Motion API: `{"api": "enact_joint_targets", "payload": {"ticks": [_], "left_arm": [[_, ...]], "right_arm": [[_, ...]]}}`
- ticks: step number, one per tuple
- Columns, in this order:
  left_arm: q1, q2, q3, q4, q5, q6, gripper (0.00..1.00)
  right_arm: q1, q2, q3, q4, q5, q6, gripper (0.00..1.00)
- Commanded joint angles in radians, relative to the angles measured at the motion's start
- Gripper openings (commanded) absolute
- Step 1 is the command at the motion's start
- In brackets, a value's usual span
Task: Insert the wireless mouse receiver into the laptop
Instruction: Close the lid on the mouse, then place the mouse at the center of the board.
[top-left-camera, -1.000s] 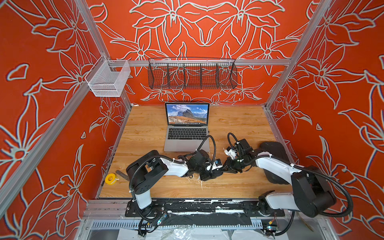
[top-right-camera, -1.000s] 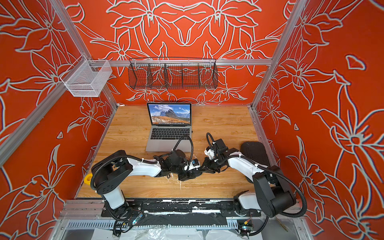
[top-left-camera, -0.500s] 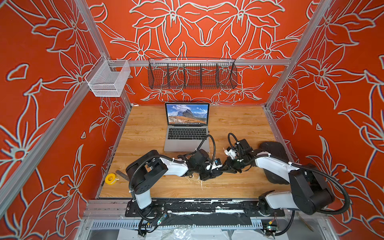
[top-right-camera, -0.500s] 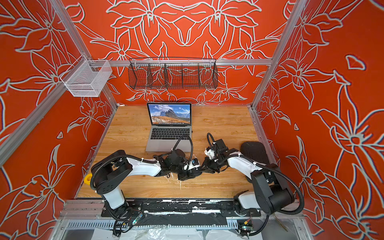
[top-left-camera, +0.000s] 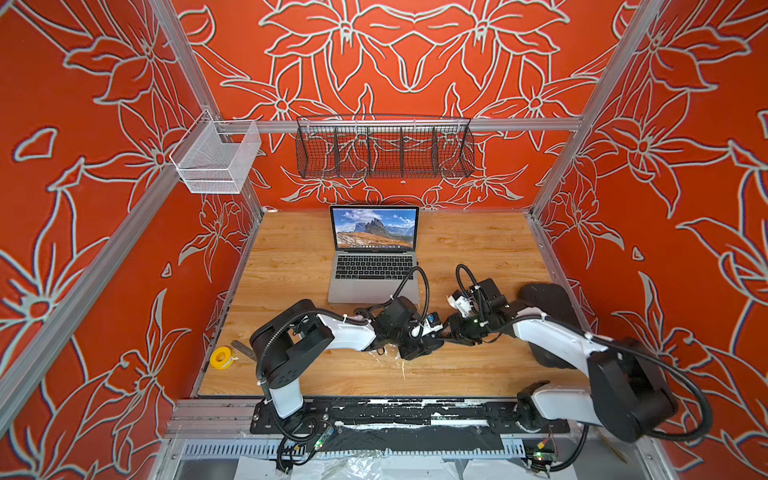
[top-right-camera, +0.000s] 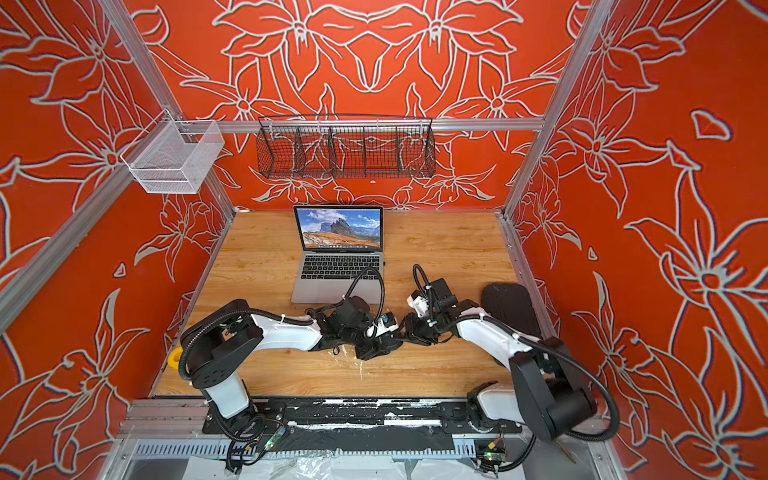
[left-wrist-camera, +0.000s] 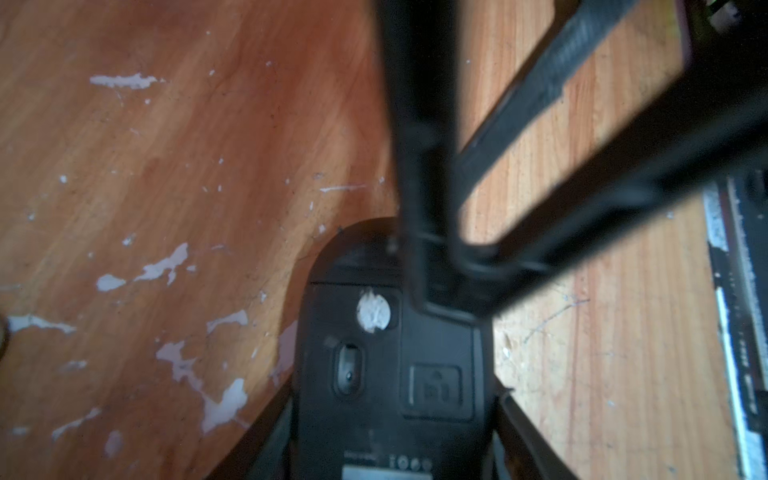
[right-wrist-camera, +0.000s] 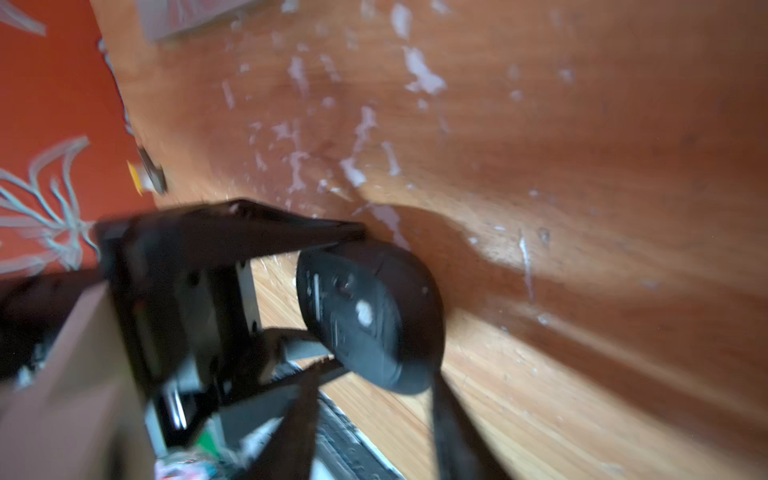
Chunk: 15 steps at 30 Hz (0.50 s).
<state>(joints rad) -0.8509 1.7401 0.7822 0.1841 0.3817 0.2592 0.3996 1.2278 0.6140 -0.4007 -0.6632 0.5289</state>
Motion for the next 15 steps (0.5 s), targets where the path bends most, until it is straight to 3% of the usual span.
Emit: {"api": "enact_joint_targets", "payload": {"ticks": [1, 3, 5, 9, 15], "left_arm": [[0.057, -0.071, -0.035, -0.142, 0.098, -0.179, 0.00], [0.080, -0.149, -0.034, -0.129, 0.149, -0.259, 0.00], [0.108, -0.227, -0.038, -0.100, 0.227, -0.351, 0.00], [0.125, -0.366, -0.024, -0.038, 0.335, -0.517, 0.00], [0.125, -0.505, 0.000, 0.010, 0.380, -0.661, 0.00]], "right_arm": [[-0.017, -0.190, 0.004, -0.019, 0.129, -0.072, 0.77], [-0.031, -0.296, -0.012, 0.021, 0.123, -0.093, 0.90], [-0.047, -0.388, -0.041, 0.121, 0.029, -0.088, 0.97], [-0.050, -0.457, -0.112, 0.479, -0.172, 0.092, 0.97], [-0.048, -0.368, -0.164, 0.950, -0.333, 0.388, 0.97]]}}
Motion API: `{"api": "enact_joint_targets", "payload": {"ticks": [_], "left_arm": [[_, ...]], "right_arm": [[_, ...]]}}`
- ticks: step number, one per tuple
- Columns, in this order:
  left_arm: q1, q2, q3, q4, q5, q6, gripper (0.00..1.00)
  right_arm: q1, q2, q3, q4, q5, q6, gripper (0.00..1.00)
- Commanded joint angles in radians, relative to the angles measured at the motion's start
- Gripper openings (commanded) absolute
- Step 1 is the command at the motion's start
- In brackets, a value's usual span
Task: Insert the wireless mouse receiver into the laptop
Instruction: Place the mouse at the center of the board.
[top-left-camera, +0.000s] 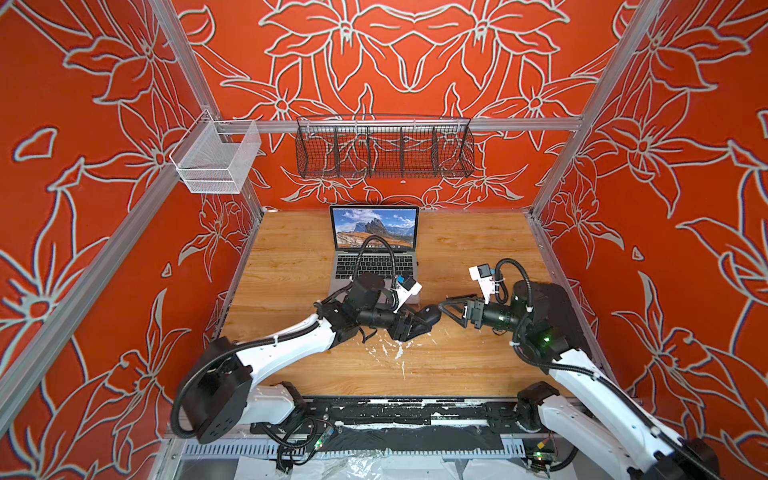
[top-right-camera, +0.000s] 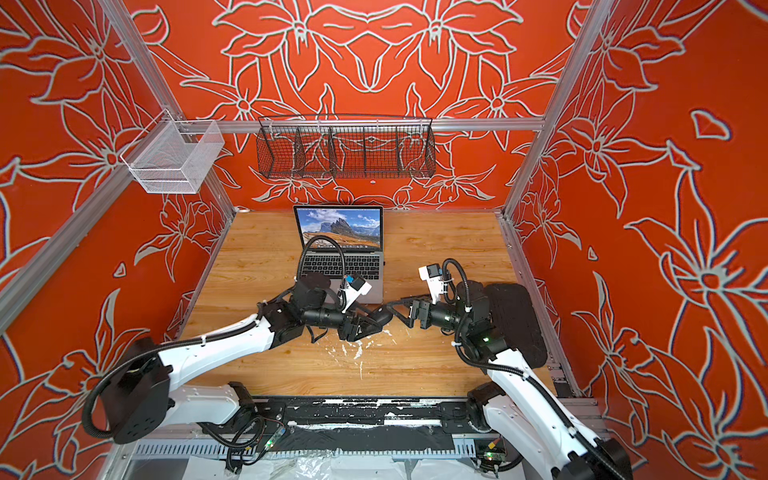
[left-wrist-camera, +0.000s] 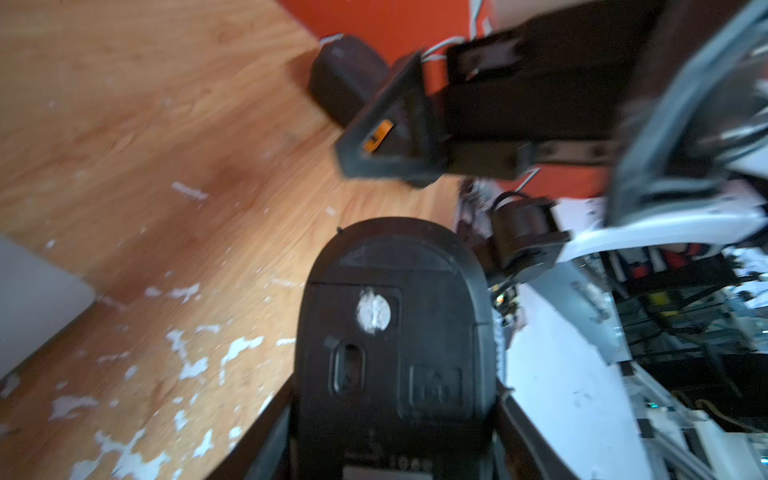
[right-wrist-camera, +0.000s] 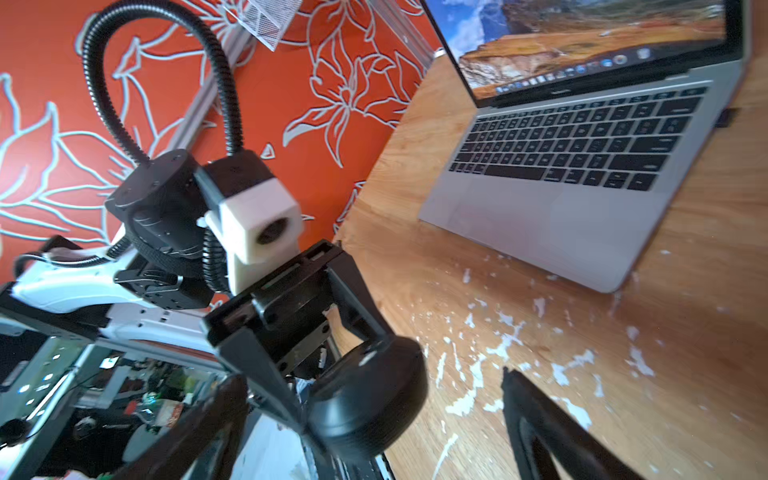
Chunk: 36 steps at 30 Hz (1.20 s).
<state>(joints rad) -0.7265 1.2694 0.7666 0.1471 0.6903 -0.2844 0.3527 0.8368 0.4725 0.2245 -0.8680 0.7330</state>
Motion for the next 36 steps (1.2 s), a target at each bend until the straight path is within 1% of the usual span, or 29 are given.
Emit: {"api": "enact_joint_targets", "payload": {"ticks": [1, 4, 6, 16, 18, 19, 22, 25, 26, 27, 28, 29, 30, 31, 32, 33, 34, 35, 36], "left_arm": [[0.001, -0.045, 0.018, 0.063, 0.081, -0.139, 0.00], [0.001, -0.060, 0.019, 0.122, 0.094, -0.209, 0.00], [-0.001, -0.064, 0.022, 0.153, 0.093, -0.239, 0.00], [-0.001, -0.073, 0.029, 0.199, 0.073, -0.288, 0.00], [-0.001, -0.070, 0.028, 0.212, 0.070, -0.296, 0.00], [-0.001, -0.070, 0.030, 0.216, 0.072, -0.298, 0.00], [-0.001, -0.064, 0.029, 0.218, 0.077, -0.298, 0.00], [-0.001, -0.066, 0.021, 0.210, 0.076, -0.290, 0.00], [-0.001, -0.069, 0.023, 0.182, 0.063, -0.273, 0.12], [-0.001, -0.077, 0.025, 0.138, 0.038, -0.244, 0.37], [-0.001, -0.089, 0.026, 0.079, -0.003, -0.198, 0.68], [0.000, -0.110, 0.021, 0.005, -0.073, -0.143, 0.99], [0.001, -0.134, 0.014, -0.057, -0.153, -0.093, 0.97], [0.004, -0.163, -0.001, -0.114, -0.248, -0.040, 0.97], [0.012, -0.194, -0.021, -0.159, -0.351, 0.001, 0.97], [0.027, -0.223, -0.044, -0.185, -0.431, 0.025, 0.97], [0.060, -0.254, -0.071, -0.199, -0.500, 0.030, 0.97], [0.105, -0.275, -0.098, -0.206, -0.543, 0.027, 0.97], [0.155, -0.311, -0.116, -0.213, -0.563, 0.026, 0.97]], "right_arm": [[0.000, 0.043, -0.026, 0.395, -0.155, 0.228, 0.98], [0.007, 0.103, -0.022, 0.581, -0.220, 0.362, 0.97], [0.015, 0.130, -0.019, 0.645, -0.241, 0.416, 0.97], [0.091, 0.146, 0.014, 0.600, -0.260, 0.387, 0.87], [0.103, 0.145, 0.018, 0.579, -0.260, 0.371, 0.81], [0.106, 0.144, 0.020, 0.571, -0.256, 0.364, 0.76], [0.106, 0.138, 0.021, 0.536, -0.235, 0.340, 0.57], [0.106, 0.137, 0.031, 0.447, -0.213, 0.289, 0.37], [0.105, 0.135, 0.036, 0.378, -0.192, 0.250, 0.34], [0.105, 0.131, 0.048, 0.292, -0.170, 0.202, 0.33], [0.103, 0.125, 0.064, 0.178, -0.140, 0.134, 0.33], [0.100, 0.121, 0.087, 0.023, -0.083, 0.062, 0.32], [0.097, 0.124, 0.114, -0.117, -0.018, -0.009, 0.32], [0.094, 0.139, 0.151, -0.269, 0.078, -0.080, 0.32], [0.094, 0.169, 0.198, -0.431, 0.193, -0.146, 0.32], [0.094, 0.202, 0.240, -0.545, 0.302, -0.190, 0.31], [0.094, 0.257, 0.287, -0.660, 0.397, -0.239, 0.28], [0.095, 0.316, 0.328, -0.750, 0.499, -0.264, 0.27], [0.095, 0.368, 0.367, -0.810, 0.579, -0.272, 0.25]]}}
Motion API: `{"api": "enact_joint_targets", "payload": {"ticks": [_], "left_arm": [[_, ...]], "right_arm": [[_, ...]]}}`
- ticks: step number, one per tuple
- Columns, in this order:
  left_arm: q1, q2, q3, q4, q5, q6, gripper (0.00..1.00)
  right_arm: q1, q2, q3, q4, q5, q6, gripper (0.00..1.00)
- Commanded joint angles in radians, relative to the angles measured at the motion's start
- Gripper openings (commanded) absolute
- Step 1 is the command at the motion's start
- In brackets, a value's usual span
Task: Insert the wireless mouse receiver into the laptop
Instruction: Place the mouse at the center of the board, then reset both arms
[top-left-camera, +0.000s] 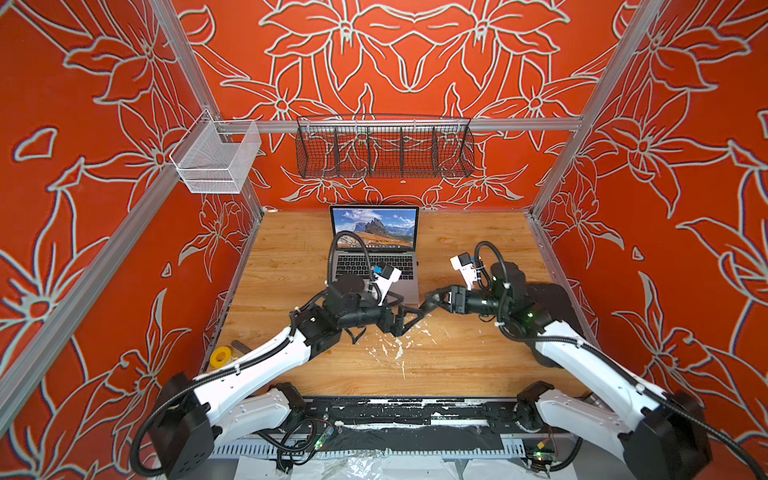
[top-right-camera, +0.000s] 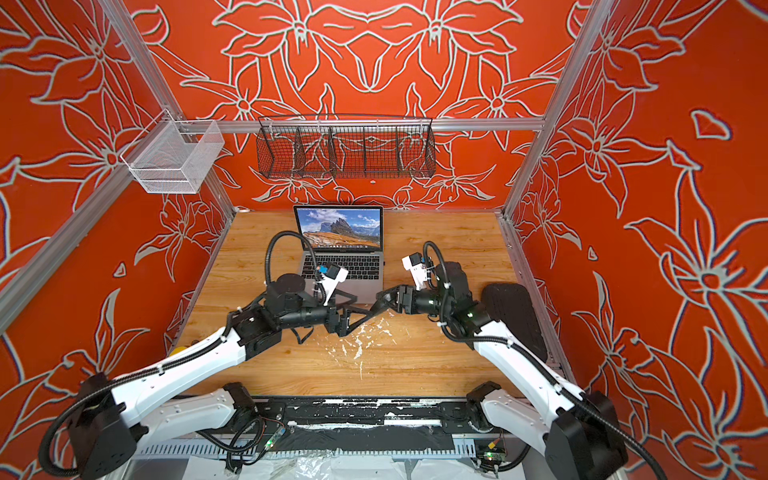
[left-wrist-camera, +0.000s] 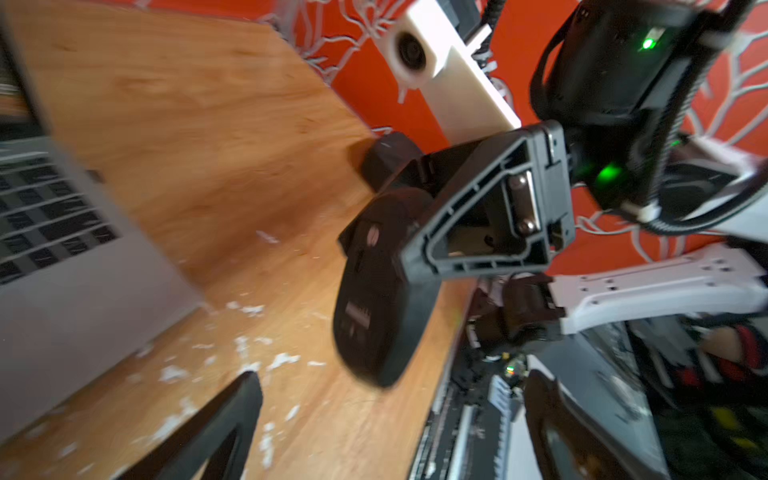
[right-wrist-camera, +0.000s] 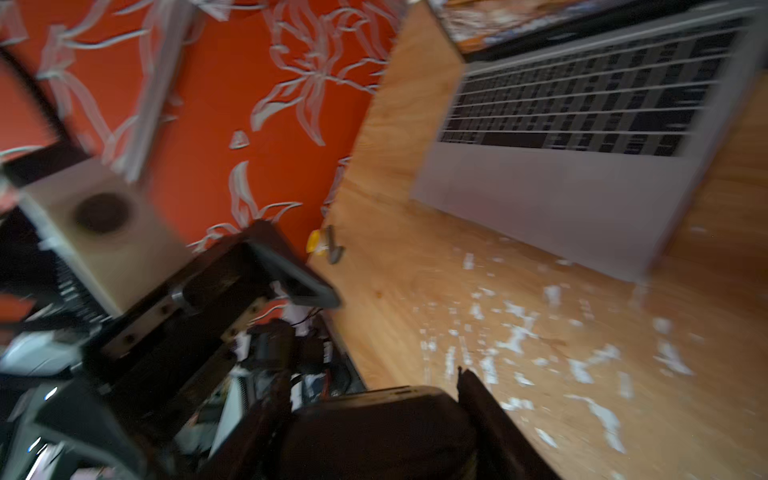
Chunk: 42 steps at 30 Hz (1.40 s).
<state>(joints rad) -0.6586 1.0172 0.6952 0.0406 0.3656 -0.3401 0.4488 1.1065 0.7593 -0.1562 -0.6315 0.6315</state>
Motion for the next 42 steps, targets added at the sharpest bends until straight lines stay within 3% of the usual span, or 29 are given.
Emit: {"api": "enact_joint_targets", "payload": {"ticks": [1, 5, 10, 12, 18, 24, 28, 31, 35, 36, 38, 39, 42], "left_arm": [[0.146, -0.074, -0.057, -0.116, -0.256, 0.076, 0.97], [0.330, -0.090, -0.055, -0.193, -0.379, 0.096, 0.97], [0.435, -0.072, -0.083, -0.179, -0.536, 0.181, 0.97], [0.474, -0.063, -0.106, -0.154, -0.556, 0.194, 0.97], [0.573, -0.043, -0.171, -0.066, -0.499, 0.223, 0.97], [0.613, 0.033, -0.198, 0.022, -0.431, 0.297, 0.97], [0.656, 0.096, -0.247, 0.164, -0.364, 0.343, 0.97], [0.678, 0.169, -0.274, 0.290, -0.298, 0.379, 0.97], [0.687, 0.296, -0.271, 0.397, -0.184, 0.436, 0.97], [0.704, 0.310, -0.287, 0.432, -0.207, 0.408, 0.97], [0.726, 0.327, -0.325, 0.527, -0.173, 0.392, 0.97], [0.727, 0.322, -0.286, 0.443, -0.199, 0.384, 0.97], [0.717, 0.340, -0.270, 0.427, -0.347, 0.319, 0.97]], "right_arm": [[0.002, 0.158, 0.121, -0.476, 0.407, -0.185, 0.24], [0.011, 0.376, 0.244, -0.525, 0.563, -0.201, 0.23], [0.013, 0.588, 0.358, -0.497, 0.666, -0.214, 0.31], [0.013, 0.646, 0.386, -0.471, 0.690, -0.215, 0.44], [0.011, 0.673, 0.415, -0.414, 0.765, -0.228, 0.97], [-0.010, 0.366, 0.238, -0.279, 0.957, -0.300, 0.97], [-0.072, 0.107, 0.009, -0.058, 1.056, -0.459, 0.97], [-0.148, 0.014, -0.177, 0.181, 1.070, -0.563, 0.97], [-0.242, 0.065, -0.391, 0.593, 0.973, -0.645, 0.97], [-0.262, 0.107, -0.420, 0.717, 0.942, -0.656, 0.97], [-0.280, 0.130, -0.396, 0.717, 0.870, -0.686, 0.97], [-0.287, 0.159, -0.398, 0.761, 0.842, -0.716, 0.97], [-0.361, 0.268, -0.441, 0.933, 0.733, -0.690, 0.97]]}}
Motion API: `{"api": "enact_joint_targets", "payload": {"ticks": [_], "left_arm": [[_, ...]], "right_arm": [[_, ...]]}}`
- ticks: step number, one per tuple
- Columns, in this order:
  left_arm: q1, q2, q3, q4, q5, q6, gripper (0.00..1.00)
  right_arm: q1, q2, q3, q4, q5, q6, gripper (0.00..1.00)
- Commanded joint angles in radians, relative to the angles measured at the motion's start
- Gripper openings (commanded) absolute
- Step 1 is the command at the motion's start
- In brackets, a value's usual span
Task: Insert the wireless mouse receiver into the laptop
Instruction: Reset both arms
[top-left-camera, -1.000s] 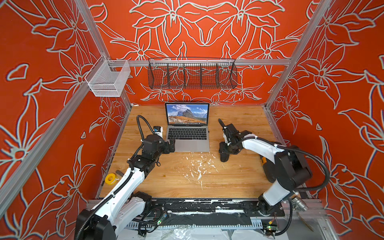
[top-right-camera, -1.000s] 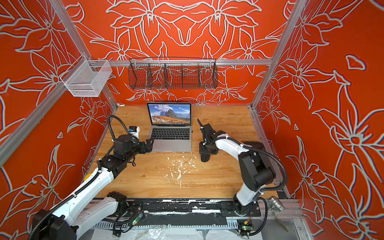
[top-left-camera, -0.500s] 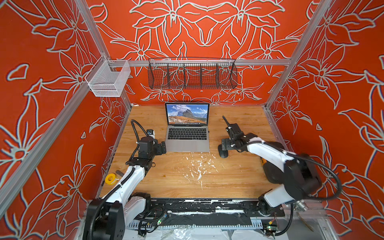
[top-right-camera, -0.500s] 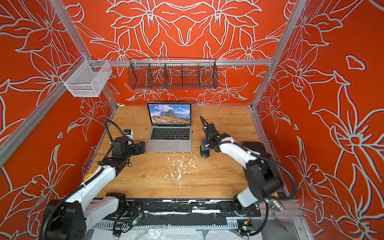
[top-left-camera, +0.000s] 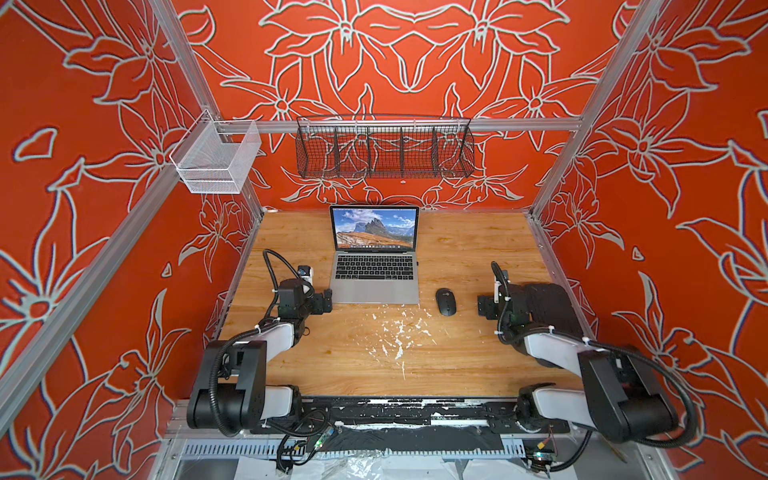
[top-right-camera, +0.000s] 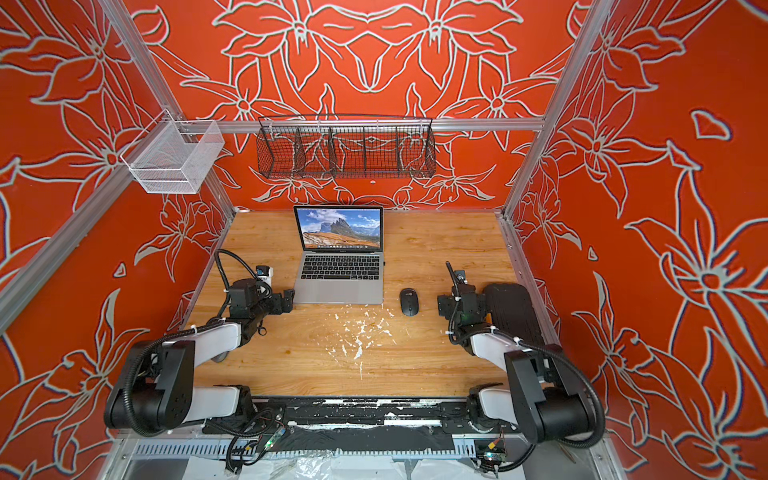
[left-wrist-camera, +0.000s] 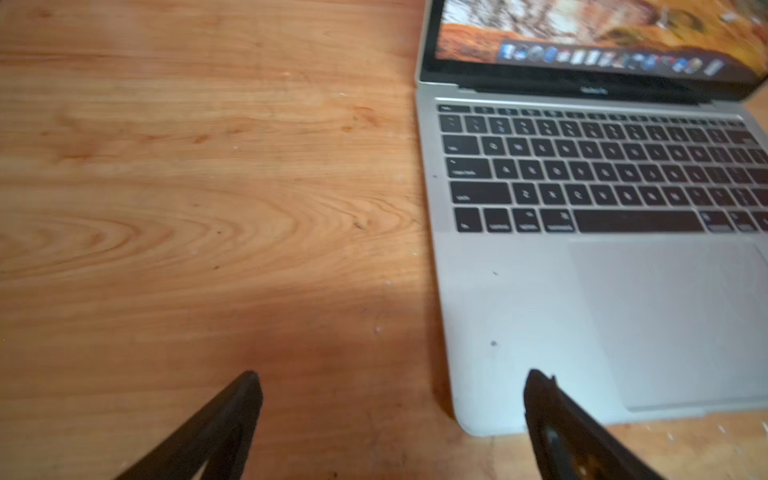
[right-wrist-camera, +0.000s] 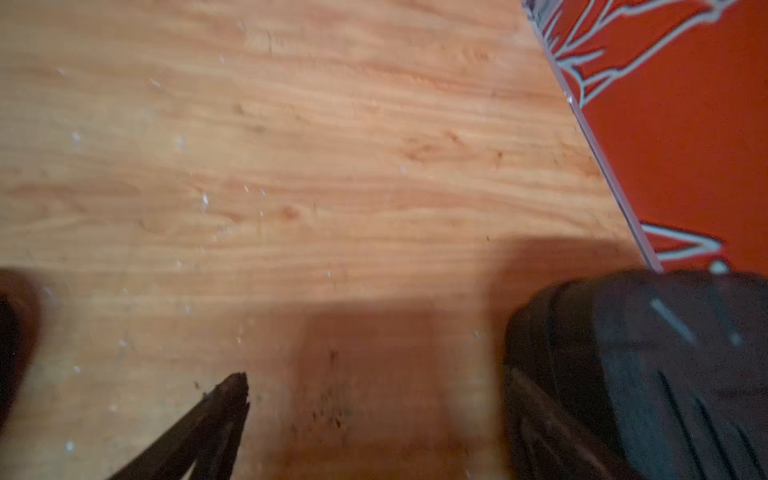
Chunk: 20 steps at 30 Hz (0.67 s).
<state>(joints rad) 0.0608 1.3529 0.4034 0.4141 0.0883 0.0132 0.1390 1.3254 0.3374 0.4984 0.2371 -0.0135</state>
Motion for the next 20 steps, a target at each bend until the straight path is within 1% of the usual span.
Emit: {"api": "enact_joint_targets", "payload": {"ticks": [1, 2, 4, 5, 6, 7, 10, 12, 14, 15, 19, 20], "left_arm": [[-0.014, 0.003, 0.020, 0.061, -0.095, -0.033, 0.97], [-0.016, 0.002, 0.023, 0.051, -0.099, -0.033, 0.97], [-0.018, -0.006, 0.015, 0.058, -0.100, -0.032, 0.97], [-0.018, -0.004, 0.014, 0.064, -0.101, -0.033, 0.97], [-0.018, -0.006, 0.015, 0.059, -0.102, -0.033, 0.97], [-0.018, -0.005, 0.014, 0.064, -0.102, -0.032, 0.97], [-0.021, -0.006, 0.014, 0.062, -0.105, -0.032, 0.97], [-0.020, -0.006, 0.014, 0.062, -0.106, -0.032, 0.97], [-0.021, 0.001, 0.019, 0.058, -0.105, -0.032, 0.97], [-0.019, 0.001, 0.020, 0.057, -0.102, -0.033, 0.97], [-0.010, -0.006, 0.014, 0.062, -0.082, -0.032, 0.97], [-0.010, -0.006, 0.011, 0.068, -0.057, -0.018, 0.97]], "right_arm": [[-0.072, 0.093, -0.039, 0.361, -0.167, -0.031, 0.98], [-0.084, 0.115, -0.039, 0.398, -0.185, -0.026, 0.97], [-0.113, 0.086, 0.011, 0.242, -0.219, -0.003, 0.97], [-0.121, 0.108, 0.000, 0.302, -0.227, 0.002, 0.97], [-0.121, 0.114, -0.005, 0.324, -0.228, 0.003, 0.97], [-0.121, 0.097, 0.013, 0.253, -0.225, -0.003, 0.97], [-0.121, 0.108, -0.001, 0.303, -0.226, 0.000, 0.97], [-0.121, 0.093, 0.010, 0.254, -0.226, -0.002, 0.97], [-0.121, 0.099, 0.005, 0.279, -0.228, -0.001, 0.97], [-0.121, 0.093, 0.008, 0.262, -0.225, -0.003, 0.97], [-0.121, 0.088, 0.003, 0.266, -0.226, -0.004, 0.97], [-0.121, 0.089, -0.001, 0.276, -0.228, -0.004, 0.97]]}}
